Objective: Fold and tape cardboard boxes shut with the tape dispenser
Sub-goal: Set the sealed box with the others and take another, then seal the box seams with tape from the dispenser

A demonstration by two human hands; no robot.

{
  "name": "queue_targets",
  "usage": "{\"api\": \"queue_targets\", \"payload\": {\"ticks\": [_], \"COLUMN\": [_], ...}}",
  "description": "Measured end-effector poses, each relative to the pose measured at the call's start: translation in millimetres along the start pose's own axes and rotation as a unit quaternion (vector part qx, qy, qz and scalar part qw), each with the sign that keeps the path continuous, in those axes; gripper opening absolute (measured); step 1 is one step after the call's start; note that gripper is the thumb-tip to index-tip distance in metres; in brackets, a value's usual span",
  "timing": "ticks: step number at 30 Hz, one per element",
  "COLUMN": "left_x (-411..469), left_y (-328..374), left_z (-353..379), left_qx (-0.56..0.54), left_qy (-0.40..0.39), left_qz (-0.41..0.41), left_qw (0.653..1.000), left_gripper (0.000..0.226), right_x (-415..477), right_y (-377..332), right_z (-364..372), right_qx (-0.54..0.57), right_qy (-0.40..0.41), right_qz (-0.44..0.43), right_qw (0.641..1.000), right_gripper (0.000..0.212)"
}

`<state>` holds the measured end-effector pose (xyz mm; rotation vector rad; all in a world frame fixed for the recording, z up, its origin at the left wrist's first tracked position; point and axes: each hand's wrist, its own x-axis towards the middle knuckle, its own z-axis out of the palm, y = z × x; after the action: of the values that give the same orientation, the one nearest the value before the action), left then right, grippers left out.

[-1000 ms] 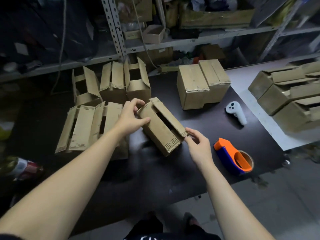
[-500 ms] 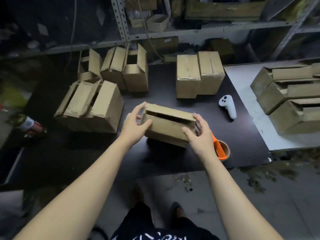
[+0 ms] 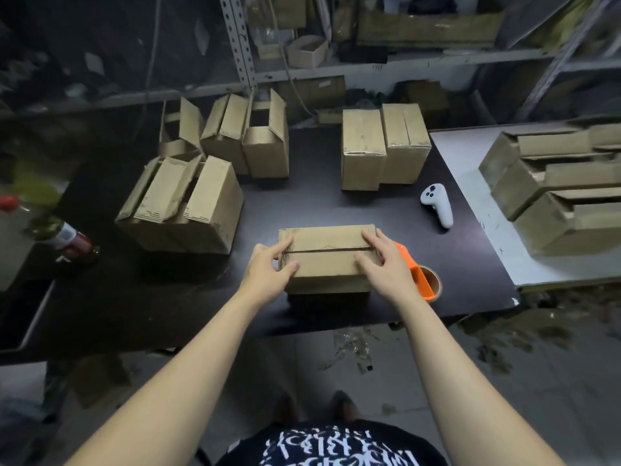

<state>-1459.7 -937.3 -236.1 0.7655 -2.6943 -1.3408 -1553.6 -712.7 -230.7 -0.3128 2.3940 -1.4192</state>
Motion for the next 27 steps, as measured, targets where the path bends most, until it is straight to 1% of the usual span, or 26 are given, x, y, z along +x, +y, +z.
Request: {"api": "queue_targets", "payload": {"ticks": [3, 5, 9, 14, 19, 21, 22, 25, 27], "left_x": [6, 8, 18, 23, 30, 31, 31, 29, 28], "left_y": [-1, 1, 7, 10, 10, 10, 9, 6, 2], "left_z": [-1, -3, -8, -17, -24, -24, -23, -12, -3], "left_qx": [0.006, 0.018, 0.018, 0.023, 0.076, 0.071, 0.056, 0.014, 0.005], "left_qy": [-0.021, -0.046, -0.094, -0.136, -0.162, -0.156, -0.141, -0.056, -0.026], "left_qz": [0.000, -0.005, -0.028, -0.034, -0.016, -0.013, -0.013, -0.003, -0.005], "left_qw": [1.000, 0.999, 0.995, 0.990, 0.984, 0.985, 0.988, 0.998, 1.000], "left_gripper": [0.059, 0.062, 0.063, 0.064, 0.067, 0.065, 0.064, 0.064, 0.065], "right_x": [0, 2, 8, 11, 15, 17, 17, 17, 15], "right_y": [0, -1, -4, -4, -3, -2, -2, 0, 2], "right_z": [4, 4, 5, 6, 8, 9, 9, 8, 3], "right_qx": [0.017, 0.029, 0.023, 0.078, 0.047, 0.039, 0.040, 0.062, 0.076], "right_qy": [-0.001, 0.012, 0.030, 0.056, 0.071, 0.075, 0.077, 0.081, 0.112], "right_qz": [0.013, 0.023, 0.022, 0.040, 0.033, 0.035, 0.036, 0.036, 0.042], "right_qw": [1.000, 0.999, 0.999, 0.995, 0.996, 0.996, 0.996, 0.994, 0.990], "right_gripper": [0.046, 0.045, 0.044, 0.040, 0.038, 0.037, 0.037, 0.039, 0.038]}}
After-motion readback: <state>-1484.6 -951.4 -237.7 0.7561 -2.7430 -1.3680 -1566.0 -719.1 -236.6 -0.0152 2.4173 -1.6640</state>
